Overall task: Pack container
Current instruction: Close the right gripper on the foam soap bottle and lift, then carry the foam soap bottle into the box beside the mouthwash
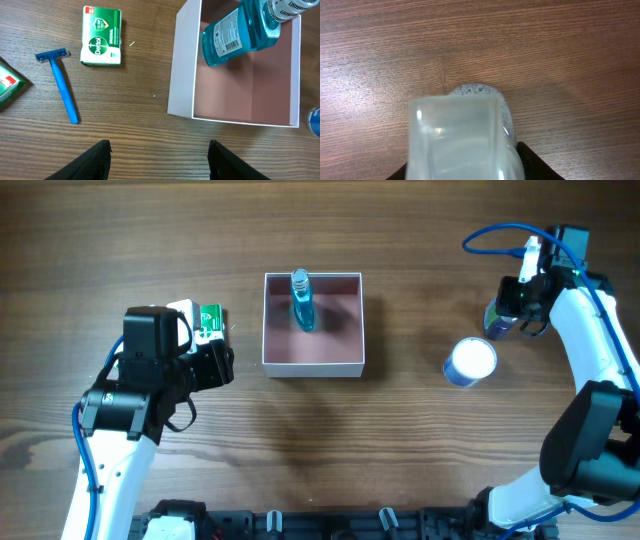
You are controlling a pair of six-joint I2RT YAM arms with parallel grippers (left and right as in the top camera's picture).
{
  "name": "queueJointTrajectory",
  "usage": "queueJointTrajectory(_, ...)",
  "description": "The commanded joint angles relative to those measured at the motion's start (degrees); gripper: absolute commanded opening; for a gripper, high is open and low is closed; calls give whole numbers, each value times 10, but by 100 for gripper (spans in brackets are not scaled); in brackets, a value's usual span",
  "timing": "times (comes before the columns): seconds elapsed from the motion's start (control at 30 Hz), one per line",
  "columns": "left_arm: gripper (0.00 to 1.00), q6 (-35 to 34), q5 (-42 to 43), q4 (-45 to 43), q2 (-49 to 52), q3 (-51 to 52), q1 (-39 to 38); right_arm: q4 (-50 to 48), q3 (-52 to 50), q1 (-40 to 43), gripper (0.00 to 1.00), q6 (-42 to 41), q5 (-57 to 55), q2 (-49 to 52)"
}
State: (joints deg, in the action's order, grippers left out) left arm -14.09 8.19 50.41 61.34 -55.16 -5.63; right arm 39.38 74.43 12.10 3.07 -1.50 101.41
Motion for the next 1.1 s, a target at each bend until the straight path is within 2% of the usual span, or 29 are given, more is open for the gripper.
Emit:
queueJointTrajectory(0.0, 63, 1, -3, 0, 3, -12, -3, 2, -3, 1, 16, -6, -1, 10)
queueJointTrajectory(0.1, 63, 1, -3, 0, 3, -12, -3, 3, -3, 1, 4, -15, -1, 9)
queueJointTrajectory(0.37, 63, 1, -3, 0, 3, -12, -3, 8, -3, 1, 4, -18, -1, -24)
queueJointTrajectory(0.67, 63, 2, -3, 0, 3, -12, -3, 30, -3, -15, 4, -21, 0, -119)
queueJointTrajectory(0.87, 63, 2, -3, 0, 3, -12, -3, 57, 2, -74, 4, -37, -1, -209)
queueJointTrajectory(1.07, 63, 1, -3, 0, 3, -12, -3, 107, 39, -179, 4, -131, -2, -294)
